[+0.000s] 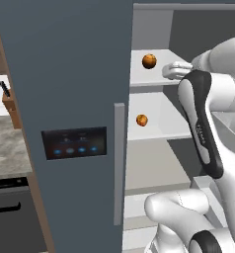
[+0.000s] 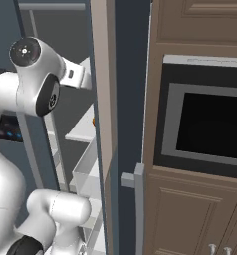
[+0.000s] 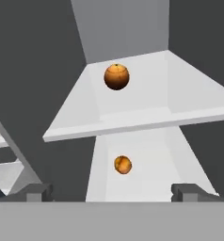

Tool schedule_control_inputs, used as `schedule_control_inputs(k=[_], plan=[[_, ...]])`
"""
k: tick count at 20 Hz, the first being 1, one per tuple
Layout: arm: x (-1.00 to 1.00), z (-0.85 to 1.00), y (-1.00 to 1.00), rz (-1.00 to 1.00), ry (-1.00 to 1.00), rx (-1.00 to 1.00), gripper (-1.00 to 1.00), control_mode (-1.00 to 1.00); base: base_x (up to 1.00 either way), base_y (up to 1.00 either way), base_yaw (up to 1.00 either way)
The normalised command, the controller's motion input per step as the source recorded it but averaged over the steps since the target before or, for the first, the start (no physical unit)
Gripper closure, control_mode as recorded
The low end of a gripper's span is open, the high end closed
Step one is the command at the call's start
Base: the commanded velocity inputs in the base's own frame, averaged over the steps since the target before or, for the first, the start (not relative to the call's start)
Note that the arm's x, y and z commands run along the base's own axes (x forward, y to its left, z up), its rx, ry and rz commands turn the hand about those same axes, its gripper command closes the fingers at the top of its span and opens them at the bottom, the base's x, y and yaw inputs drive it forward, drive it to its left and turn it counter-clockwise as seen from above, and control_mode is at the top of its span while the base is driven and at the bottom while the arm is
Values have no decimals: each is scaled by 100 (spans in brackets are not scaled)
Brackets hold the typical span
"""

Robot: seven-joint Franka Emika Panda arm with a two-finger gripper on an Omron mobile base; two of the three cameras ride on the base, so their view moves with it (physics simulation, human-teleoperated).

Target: Retrieve the orange and peach from the fridge and place them into the bowl on the dining table.

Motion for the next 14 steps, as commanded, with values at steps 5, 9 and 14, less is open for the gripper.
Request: schedule_control_inputs(k=[5,9,14], plan=[[41,0,0,-9,6,0,-100,-100,0,0,0],[49,-2,0,-2,0,0,-100,-100,0,0,0],[46,-4,-14,0,0,0,-100,-100,0,0,0]])
